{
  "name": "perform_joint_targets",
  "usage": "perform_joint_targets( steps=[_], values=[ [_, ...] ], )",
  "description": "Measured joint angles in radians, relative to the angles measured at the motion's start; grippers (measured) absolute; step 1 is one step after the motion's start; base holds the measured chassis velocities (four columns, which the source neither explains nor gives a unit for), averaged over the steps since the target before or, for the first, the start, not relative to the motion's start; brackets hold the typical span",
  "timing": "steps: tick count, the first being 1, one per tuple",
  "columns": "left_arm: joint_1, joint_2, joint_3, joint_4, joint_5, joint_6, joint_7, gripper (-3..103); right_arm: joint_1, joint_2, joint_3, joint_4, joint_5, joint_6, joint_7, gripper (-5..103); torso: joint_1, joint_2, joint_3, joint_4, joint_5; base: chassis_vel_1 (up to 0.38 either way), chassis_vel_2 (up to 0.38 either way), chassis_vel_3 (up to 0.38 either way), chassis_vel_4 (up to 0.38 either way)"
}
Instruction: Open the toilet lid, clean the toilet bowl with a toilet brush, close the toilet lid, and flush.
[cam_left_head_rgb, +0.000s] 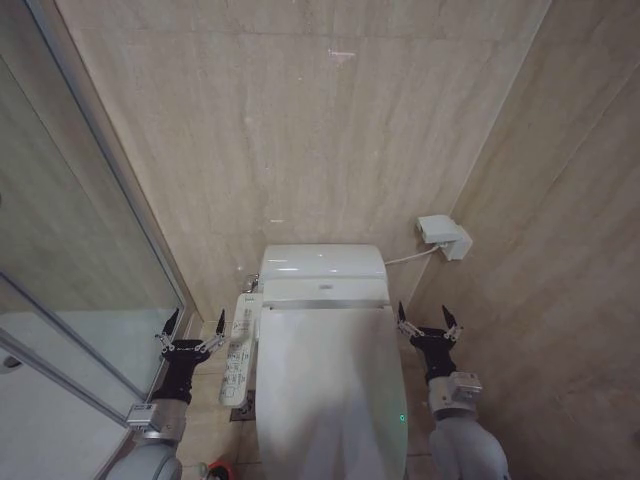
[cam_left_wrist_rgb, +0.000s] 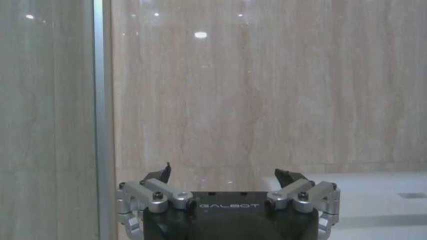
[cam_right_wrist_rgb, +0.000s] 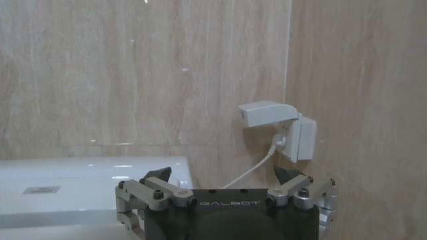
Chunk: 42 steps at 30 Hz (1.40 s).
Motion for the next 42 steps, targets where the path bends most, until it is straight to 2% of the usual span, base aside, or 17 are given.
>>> perform_joint_targets(
  steps=[12,27,29,32,33,37,42],
  values=[
    [0.0,0.0,0.0,0.0,-0.001,0.0,0.0,100,0.0,0.0,0.0,0.0,0.0,0.0,0.0,100,-0.001,0.0,0.0,-0.0001,0.0002,0.197,-0.196,-0.185,0.187],
    [0.0,0.0,0.0,0.0,-0.001,0.001,0.0,100,-0.001,0.0,0.0,0.0,0.0,0.0,0.0,100,-0.001,0.001,-0.001,-0.0002,0.0005,0.334,-0.338,-0.33,0.321],
    [0.0,0.0,0.0,0.0,-0.001,0.001,0.0,100,0.0,0.0,0.0,0.0,0.0,0.0,0.0,100,0.0,0.0,0.0,0.0,-0.0004,0.379,-0.382,-0.361,0.373],
    [0.0,0.0,0.0,0.0,-0.001,0.001,0.0,100,-0.001,0.0,0.0,0.0,0.0,0.0,0.0,100,-0.001,0.0,-0.001,-0.0003,0.0006,0.344,-0.342,-0.367,0.326],
    [0.0,0.0,0.0,0.0,-0.001,0.001,0.0,100,-0.001,0.0,0.0,0.0,0.0,0.0,0.0,100,-0.001,0.001,-0.001,0.0001,-0.0002,0.228,-0.28,-0.279,0.305],
    [0.0,0.0,0.0,0.0,-0.001,0.001,0.0,100,-0.001,0.0,0.0,0.0,0.0,0.0,0.0,100,-0.001,0.001,-0.001,-0.0004,0.0004,0.192,-0.13,-0.206,0.169],
    [0.0,0.0,0.0,0.0,-0.001,0.001,0.0,100,0.0,0.0,0.0,0.0,0.0,0.0,0.0,100,0.0,0.0,0.0,0.0002,0.0001,-0.006,0.003,0.01,-0.006]
  ],
)
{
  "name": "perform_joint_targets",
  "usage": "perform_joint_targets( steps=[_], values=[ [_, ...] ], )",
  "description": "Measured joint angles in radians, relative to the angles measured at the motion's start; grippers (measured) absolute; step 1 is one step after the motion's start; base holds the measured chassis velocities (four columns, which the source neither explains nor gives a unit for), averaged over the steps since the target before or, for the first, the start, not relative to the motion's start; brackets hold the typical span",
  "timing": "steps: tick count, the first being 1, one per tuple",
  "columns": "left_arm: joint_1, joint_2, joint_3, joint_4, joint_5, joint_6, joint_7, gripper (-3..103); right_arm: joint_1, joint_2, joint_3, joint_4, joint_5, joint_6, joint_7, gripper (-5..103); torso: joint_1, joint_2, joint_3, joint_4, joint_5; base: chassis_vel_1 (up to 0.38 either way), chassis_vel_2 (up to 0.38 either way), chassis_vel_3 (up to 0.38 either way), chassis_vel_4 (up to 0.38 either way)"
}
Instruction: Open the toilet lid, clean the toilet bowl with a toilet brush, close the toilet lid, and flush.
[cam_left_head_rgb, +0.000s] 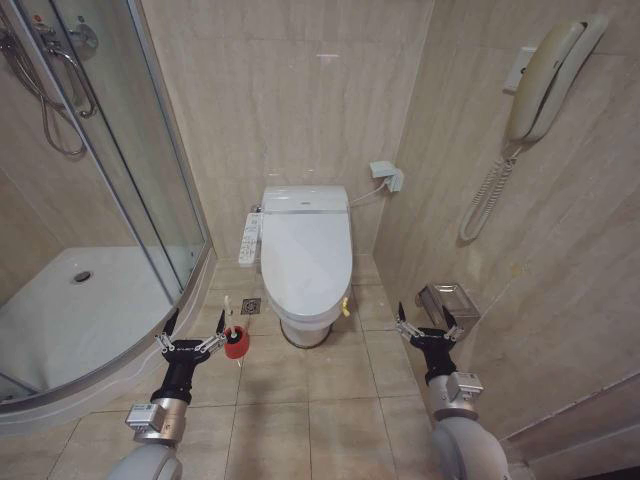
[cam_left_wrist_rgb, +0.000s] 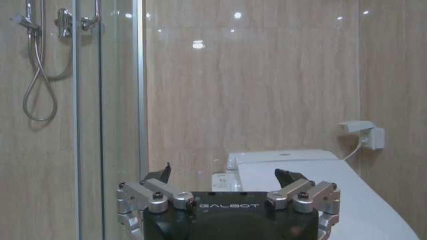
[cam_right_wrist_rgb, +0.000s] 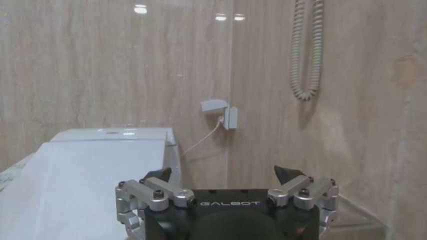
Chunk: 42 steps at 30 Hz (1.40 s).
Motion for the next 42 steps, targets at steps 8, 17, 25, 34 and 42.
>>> perform_joint_targets(
  steps=[8,17,25,34,42],
  values=[
    [0.0,0.0,0.0,0.0,0.0,0.0,0.0,100,0.0,0.0,0.0,0.0,0.0,0.0,0.0,100,0.0,0.0,0.0,-0.0002,0.0,-0.046,0.051,0.066,-0.044],
    [0.0,0.0,0.0,0.0,0.0,0.0,0.0,100,0.0,0.0,0.0,0.0,0.0,0.0,0.0,100,-0.001,0.0,0.0,-0.0002,-0.0001,0.079,-0.088,-0.079,0.071],
    [0.0,0.0,0.0,0.0,0.0,0.0,0.0,100,0.0,0.0,0.0,0.0,0.0,0.0,0.0,100,-0.001,0.0,0.0,-0.0002,0.0,0.097,-0.092,-0.078,0.082],
    [0.0,0.0,0.0,0.0,0.0,0.0,0.0,100,0.0,0.0,0.0,0.0,0.0,0.0,0.0,100,0.0,0.0,0.0,-0.0002,0.0,-0.013,0.013,0.009,-0.017],
    [0.0,0.0,0.0,0.0,0.0,0.0,0.0,100,0.0,0.0,0.0,0.0,0.0,0.0,0.0,100,0.0,0.0,0.0,-0.0002,0.0,0.0,0.0,0.0,0.0]
  ],
)
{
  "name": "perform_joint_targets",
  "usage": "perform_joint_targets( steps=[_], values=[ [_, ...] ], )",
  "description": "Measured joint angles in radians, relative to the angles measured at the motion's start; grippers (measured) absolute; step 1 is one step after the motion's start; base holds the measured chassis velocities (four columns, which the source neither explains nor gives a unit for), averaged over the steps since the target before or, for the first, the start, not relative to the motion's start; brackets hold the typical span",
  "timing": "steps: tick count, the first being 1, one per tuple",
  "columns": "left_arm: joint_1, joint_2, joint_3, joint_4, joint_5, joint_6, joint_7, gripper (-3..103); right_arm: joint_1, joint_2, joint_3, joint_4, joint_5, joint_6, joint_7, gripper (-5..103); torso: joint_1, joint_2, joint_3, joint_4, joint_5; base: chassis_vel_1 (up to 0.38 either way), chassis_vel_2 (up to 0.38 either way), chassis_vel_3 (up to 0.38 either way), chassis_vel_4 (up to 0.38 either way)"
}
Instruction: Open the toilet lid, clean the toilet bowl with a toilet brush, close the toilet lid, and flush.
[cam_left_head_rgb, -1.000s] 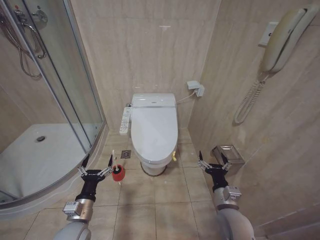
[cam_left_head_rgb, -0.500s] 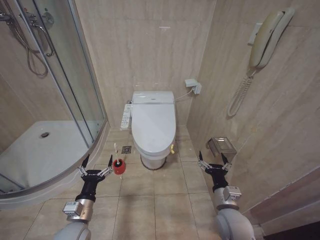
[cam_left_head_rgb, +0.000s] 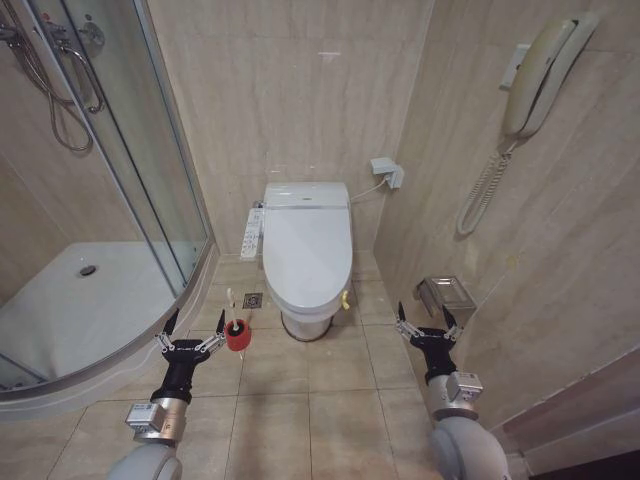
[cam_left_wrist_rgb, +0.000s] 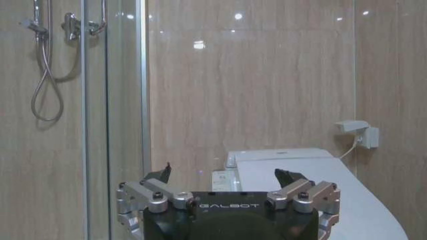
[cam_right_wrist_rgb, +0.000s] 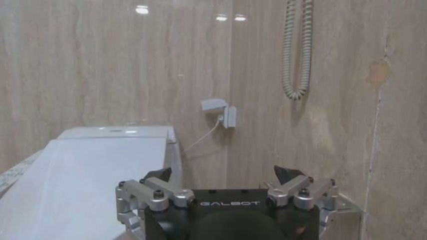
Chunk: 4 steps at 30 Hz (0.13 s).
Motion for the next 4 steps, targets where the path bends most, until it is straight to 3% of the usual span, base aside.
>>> perform_joint_targets(
  steps=[4],
  values=[
    [0.0,0.0,0.0,0.0,0.0,0.0,0.0,100,0.0,0.0,0.0,0.0,0.0,0.0,0.0,100,0.0,0.0,0.0,0.0,0.0,0.0,0.0,0.0,0.0]
  ],
)
